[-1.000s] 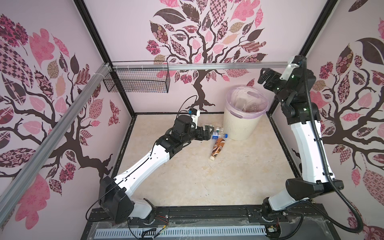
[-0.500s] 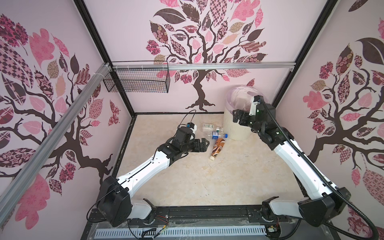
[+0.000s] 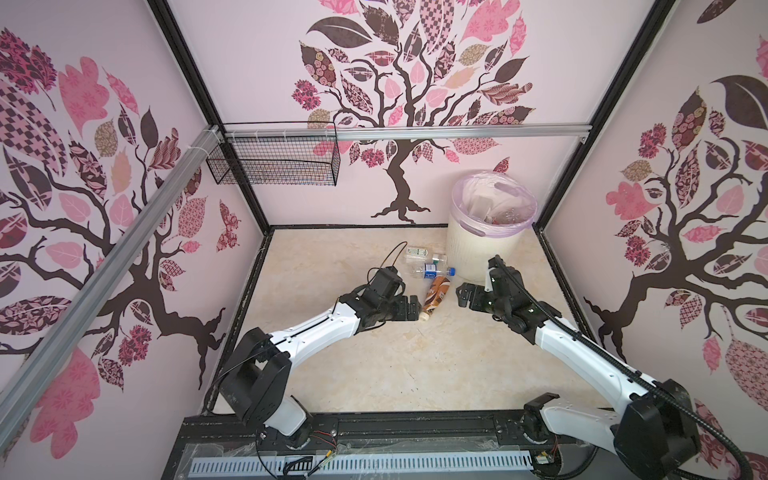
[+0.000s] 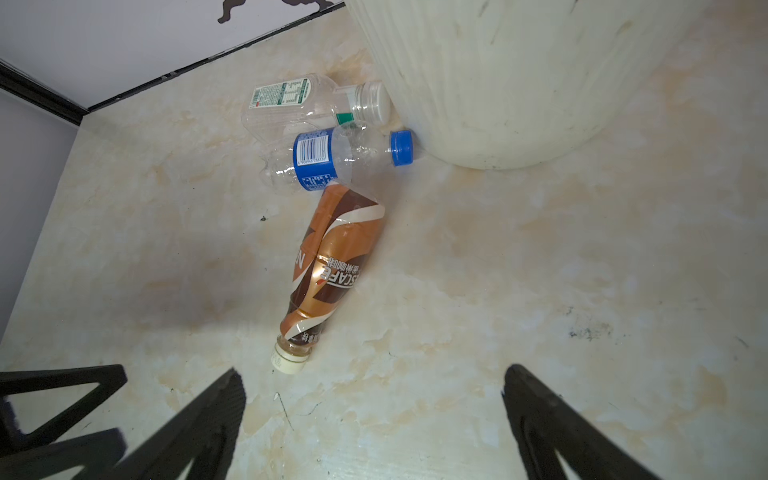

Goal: Throw the plastic bottles in the bin
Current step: 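Lower the left gripper onto the brown Nescafe bottle while the right gripper returns, then close the left gripper on the Nescafe bottle near its cap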

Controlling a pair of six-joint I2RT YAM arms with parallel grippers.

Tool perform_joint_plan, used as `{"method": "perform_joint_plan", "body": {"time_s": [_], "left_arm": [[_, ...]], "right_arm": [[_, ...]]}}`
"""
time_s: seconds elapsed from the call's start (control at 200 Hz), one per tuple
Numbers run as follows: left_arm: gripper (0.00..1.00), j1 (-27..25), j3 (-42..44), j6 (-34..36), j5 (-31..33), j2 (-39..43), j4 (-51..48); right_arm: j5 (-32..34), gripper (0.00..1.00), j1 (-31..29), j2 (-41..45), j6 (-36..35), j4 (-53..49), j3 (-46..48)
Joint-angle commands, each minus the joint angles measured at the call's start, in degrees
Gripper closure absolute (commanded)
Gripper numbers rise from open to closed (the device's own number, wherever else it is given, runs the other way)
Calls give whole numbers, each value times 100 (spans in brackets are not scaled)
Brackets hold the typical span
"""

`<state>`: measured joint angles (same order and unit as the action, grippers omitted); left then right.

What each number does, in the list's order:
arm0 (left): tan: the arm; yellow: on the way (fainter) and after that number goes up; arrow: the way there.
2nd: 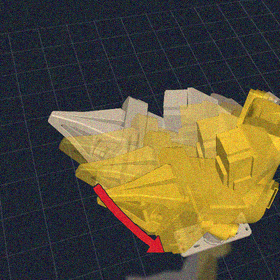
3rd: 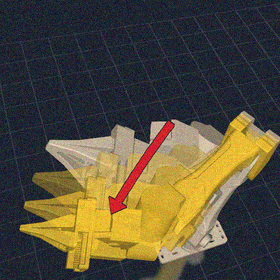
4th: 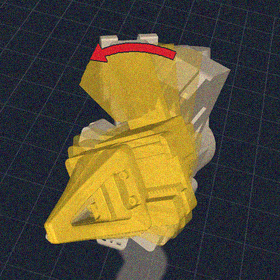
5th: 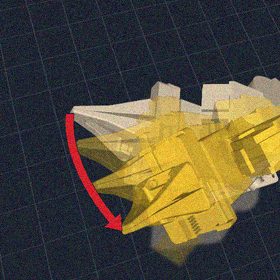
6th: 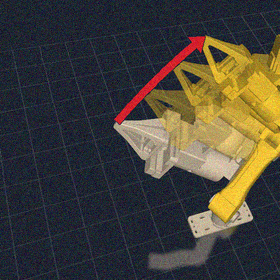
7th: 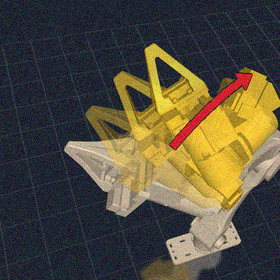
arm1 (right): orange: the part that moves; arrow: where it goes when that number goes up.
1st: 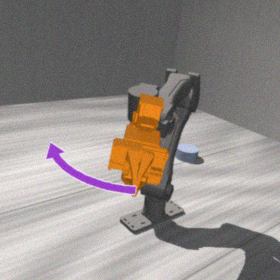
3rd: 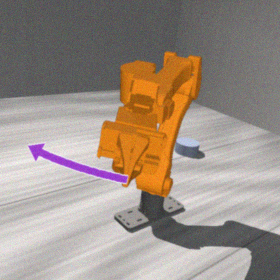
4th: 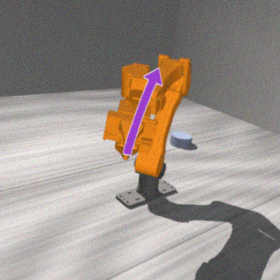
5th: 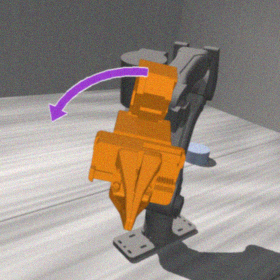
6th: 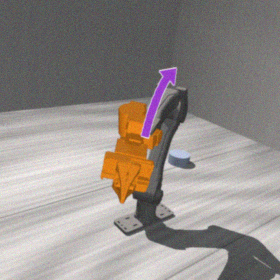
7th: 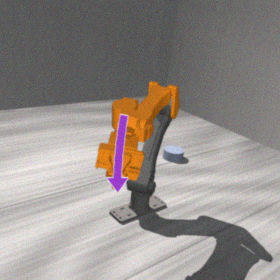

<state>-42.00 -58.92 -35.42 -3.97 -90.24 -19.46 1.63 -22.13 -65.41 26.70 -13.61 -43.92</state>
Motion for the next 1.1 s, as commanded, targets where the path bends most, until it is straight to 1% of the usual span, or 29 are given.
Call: {"method": "perform_joint_plan", "body": {"time_s": [0.0,0.135,0.315,0.51,0.65,0.76,0.96,1.055,1.095], "left_arm": [[2,-67,-423,70,368,-479,-192],[2,-122,-811,126,390,-1084,-237],[3,-246,-1397,516,334,-1719,-282],[4,-368,-1682,832,266,-2016,-177],[7,-457,-1851,1002,283,-2254,-149],[11,-476,-1974,1071,421,-2415,-224],[19,-485,-2052,1201,419,-2628,-141],[26,-485,-2046,1210,442,-2672,-77],[31,-485,-2075,1207,435,-2704,-70]], "right_arm": [[-123,0,-17,341,154,186,94],[-278,0,59,510,385,215,347],[-457,0,308,642,549,111,403],[-547,1,632,796,706,-53,399],[-666,0,690,819,897,-3,418],[-860,1,708,827,955,59,409],[-867,0,749,951,1161,113,494],[-922,1,763,985,1165,113,525],[-991,1,763,975,1149,123,525]]}}
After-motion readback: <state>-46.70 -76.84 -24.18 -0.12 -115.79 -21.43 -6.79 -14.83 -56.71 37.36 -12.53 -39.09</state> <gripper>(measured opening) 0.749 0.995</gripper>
